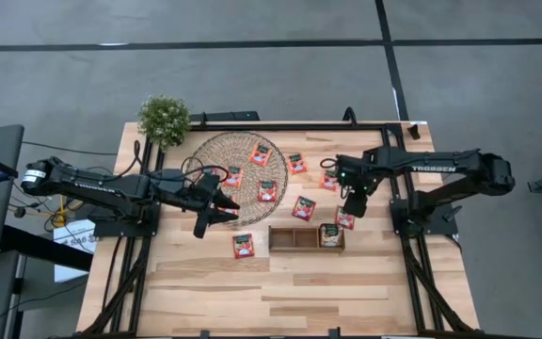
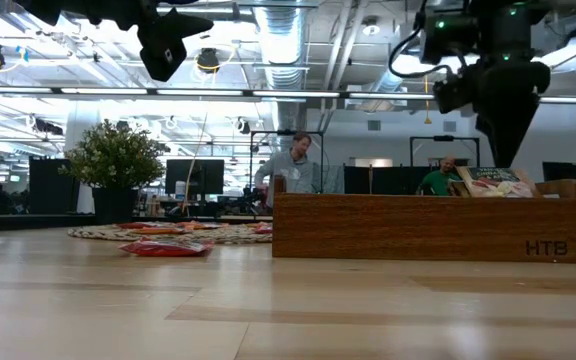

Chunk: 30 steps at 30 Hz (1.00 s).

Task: Pick & Place Tea
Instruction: Put the red tea bag into the middle slot of the wooden organizer

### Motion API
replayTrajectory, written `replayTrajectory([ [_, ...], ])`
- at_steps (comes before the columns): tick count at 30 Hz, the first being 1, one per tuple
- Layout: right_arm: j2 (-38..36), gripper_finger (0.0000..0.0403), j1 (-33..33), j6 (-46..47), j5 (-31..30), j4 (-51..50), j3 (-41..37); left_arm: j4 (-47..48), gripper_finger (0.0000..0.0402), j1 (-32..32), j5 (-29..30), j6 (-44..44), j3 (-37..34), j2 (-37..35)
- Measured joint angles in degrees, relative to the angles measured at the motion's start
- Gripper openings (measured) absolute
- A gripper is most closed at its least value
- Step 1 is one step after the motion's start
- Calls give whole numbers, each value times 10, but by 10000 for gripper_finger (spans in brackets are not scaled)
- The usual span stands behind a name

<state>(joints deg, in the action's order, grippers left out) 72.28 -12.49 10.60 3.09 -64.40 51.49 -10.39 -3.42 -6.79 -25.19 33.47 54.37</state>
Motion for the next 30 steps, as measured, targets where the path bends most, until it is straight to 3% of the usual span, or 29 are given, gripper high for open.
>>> replayTrajectory([
  [7,1,155,-7,-3,30,69,-40,0,158,0,0,-5,0,0],
  [16,1,149,-6,44,27,109,-89,0,158,0,2,-14,0,0],
  [30,2,139,52,84,-5,147,-126,0,158,0,17,-26,0,0],
])
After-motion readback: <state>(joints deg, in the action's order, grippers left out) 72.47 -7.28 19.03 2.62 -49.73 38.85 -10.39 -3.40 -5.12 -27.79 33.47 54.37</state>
